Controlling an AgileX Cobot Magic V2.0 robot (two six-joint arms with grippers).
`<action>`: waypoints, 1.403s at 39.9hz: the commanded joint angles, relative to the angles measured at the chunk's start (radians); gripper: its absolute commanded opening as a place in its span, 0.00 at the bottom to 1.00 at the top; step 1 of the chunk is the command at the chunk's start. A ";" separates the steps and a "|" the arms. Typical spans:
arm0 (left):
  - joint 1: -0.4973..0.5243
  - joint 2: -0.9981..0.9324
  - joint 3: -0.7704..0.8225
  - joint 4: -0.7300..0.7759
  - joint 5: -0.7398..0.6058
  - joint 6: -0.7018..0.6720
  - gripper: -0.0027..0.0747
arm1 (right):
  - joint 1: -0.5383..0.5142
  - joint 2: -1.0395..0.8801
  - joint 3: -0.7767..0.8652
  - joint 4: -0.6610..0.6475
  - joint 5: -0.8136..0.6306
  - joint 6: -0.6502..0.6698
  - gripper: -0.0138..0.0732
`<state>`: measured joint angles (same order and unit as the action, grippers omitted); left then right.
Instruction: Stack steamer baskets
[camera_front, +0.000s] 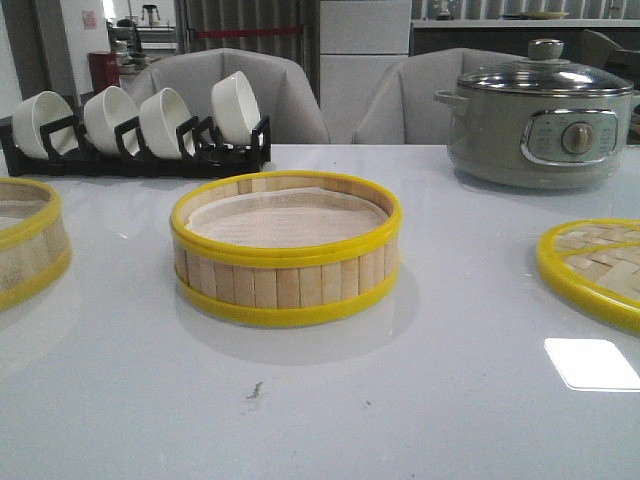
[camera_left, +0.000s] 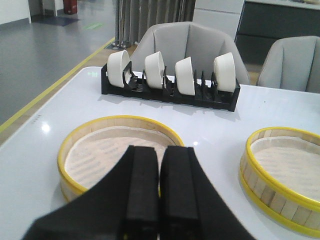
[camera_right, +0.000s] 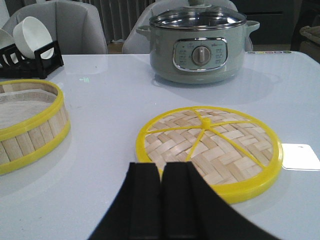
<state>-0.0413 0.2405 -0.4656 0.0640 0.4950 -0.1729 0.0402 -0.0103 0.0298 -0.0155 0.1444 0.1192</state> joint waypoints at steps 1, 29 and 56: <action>-0.009 0.180 -0.294 0.065 0.104 -0.004 0.14 | 0.000 -0.021 -0.015 -0.013 -0.084 0.000 0.19; -0.198 0.584 -0.661 0.115 0.252 -0.001 0.14 | 0.000 -0.021 -0.015 -0.013 -0.084 0.000 0.19; -0.198 0.595 -0.661 0.111 0.237 -0.001 0.14 | -0.001 -0.021 -0.015 -0.013 -0.084 0.000 0.19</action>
<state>-0.2322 0.8379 -1.0892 0.1745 0.8140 -0.1729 0.0402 -0.0103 0.0298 -0.0155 0.1444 0.1192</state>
